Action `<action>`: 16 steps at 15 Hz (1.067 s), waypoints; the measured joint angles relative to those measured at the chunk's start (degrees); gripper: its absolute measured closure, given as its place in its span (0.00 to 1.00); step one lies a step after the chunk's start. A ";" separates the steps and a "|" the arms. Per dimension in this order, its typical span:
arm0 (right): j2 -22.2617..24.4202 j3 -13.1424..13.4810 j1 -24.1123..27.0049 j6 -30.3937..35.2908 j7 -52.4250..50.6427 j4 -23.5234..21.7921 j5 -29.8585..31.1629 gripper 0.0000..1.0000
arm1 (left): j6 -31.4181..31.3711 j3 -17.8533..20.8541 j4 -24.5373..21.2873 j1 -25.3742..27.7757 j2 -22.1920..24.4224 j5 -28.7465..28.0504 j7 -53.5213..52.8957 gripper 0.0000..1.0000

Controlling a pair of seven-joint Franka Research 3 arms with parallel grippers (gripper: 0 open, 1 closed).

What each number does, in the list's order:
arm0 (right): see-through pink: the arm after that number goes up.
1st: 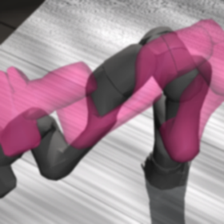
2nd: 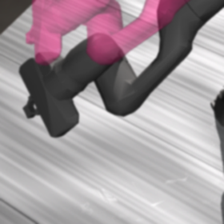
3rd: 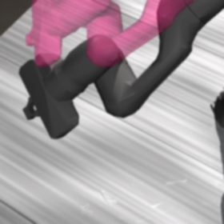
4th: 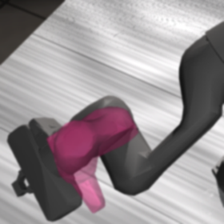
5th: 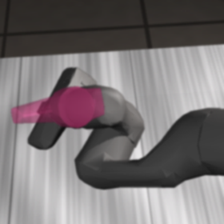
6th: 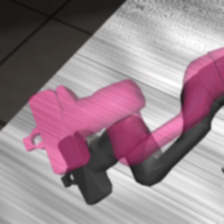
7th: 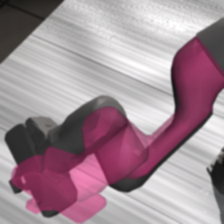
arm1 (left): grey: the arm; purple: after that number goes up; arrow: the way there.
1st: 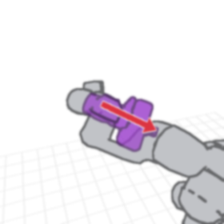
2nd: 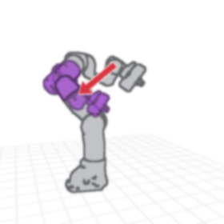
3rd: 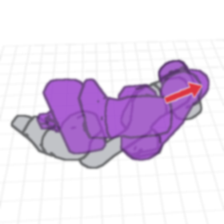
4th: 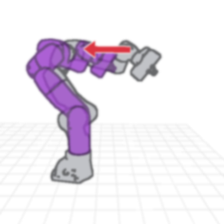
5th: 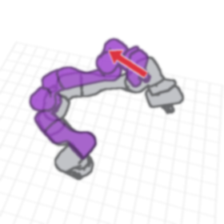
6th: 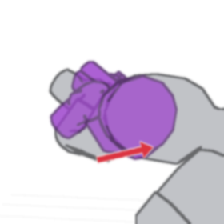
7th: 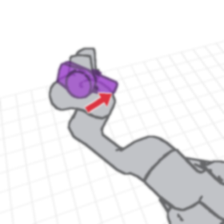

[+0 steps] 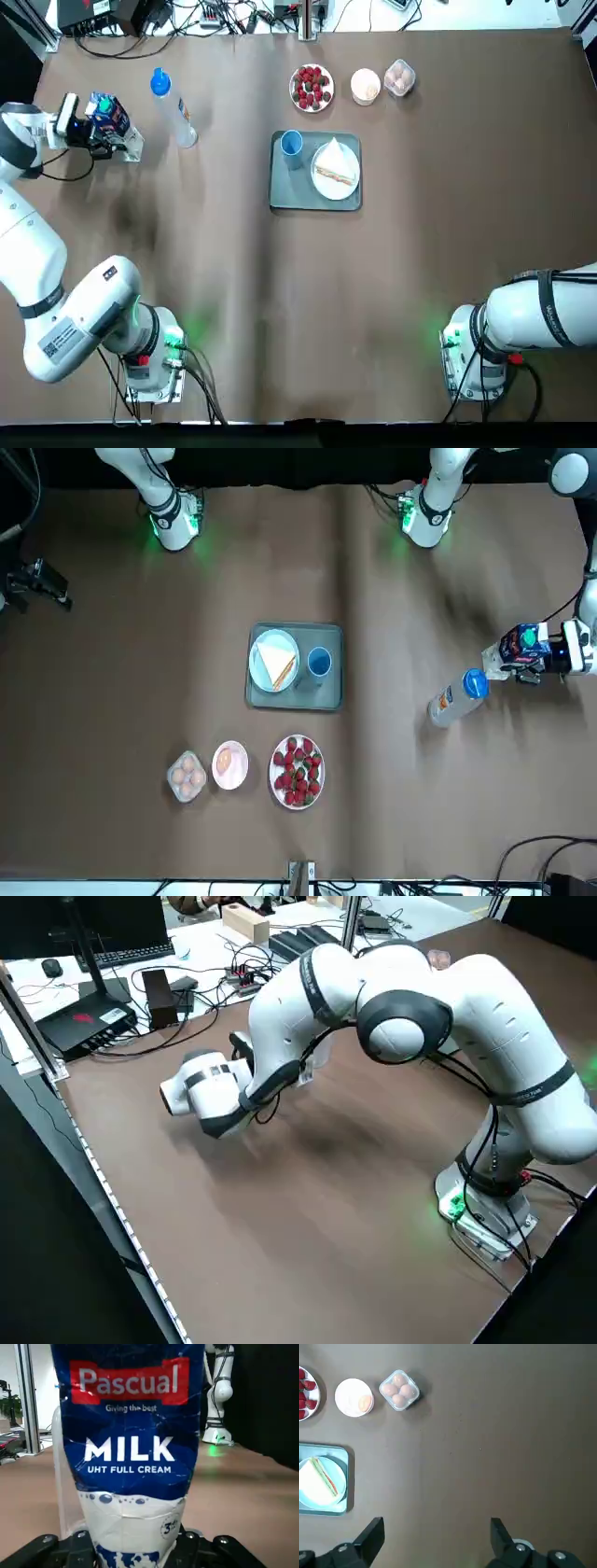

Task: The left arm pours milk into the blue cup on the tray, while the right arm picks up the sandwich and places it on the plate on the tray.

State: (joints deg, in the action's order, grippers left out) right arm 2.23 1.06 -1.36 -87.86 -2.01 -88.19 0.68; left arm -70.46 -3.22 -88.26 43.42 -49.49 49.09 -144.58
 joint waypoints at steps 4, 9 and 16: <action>0.03 0.08 0.02 0.00 0.00 0.00 0.00 0.00 | -2.30 -0.07 0.26 -0.36 -2.91 0.03 -4.22 0.46; 0.13 0.08 0.02 0.00 0.00 0.00 0.00 0.00 | -3.52 -0.08 0.37 -0.55 -6.09 0.04 -6.51 0.45; 0.13 0.05 0.01 0.00 0.00 0.00 0.00 0.00 | -5.05 -0.08 0.58 -0.50 -8.17 0.06 -7.80 0.40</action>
State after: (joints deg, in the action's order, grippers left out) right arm 2.36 1.11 -1.35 -87.86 -2.01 -88.19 0.68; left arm -75.51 -3.31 -87.68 42.92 -57.66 49.15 -152.38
